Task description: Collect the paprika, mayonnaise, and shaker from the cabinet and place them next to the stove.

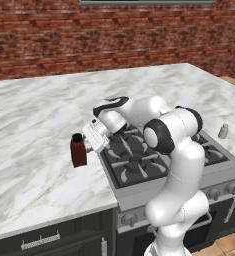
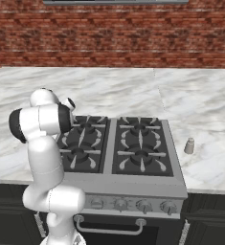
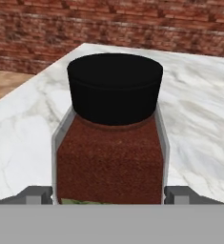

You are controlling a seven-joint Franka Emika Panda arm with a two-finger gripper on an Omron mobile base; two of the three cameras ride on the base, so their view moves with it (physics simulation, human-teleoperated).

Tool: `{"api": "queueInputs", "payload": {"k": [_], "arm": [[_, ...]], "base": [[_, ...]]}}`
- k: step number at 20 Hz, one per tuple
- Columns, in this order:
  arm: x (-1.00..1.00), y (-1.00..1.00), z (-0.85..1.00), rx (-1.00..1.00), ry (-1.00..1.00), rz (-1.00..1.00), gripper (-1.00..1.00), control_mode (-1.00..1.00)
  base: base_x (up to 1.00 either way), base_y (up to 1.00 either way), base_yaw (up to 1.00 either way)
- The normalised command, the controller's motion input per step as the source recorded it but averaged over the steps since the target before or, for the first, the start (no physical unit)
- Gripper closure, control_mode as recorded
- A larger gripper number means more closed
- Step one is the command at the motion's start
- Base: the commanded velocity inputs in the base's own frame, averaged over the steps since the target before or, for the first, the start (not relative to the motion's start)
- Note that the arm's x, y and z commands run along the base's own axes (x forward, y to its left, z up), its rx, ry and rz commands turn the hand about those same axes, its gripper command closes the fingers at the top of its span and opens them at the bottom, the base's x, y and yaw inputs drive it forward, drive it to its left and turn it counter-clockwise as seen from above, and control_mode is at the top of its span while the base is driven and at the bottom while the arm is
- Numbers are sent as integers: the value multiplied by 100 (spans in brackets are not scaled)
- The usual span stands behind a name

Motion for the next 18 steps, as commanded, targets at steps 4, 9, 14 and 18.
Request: {"api": "queueInputs", "payload": {"k": [4,9,14,18], "arm": [[-17,0,13,-1,-3,0,-100,-100],[-14,-9,33,-2,-2,0,-100,-100],[-12,-22,41,-2,-7,0,-100,-100],[-29,-15,53,-4,-14,0,-100,-100]], "base": [[0,0,0],[0,0,0],[0,0,0],[0,0,0]]}}
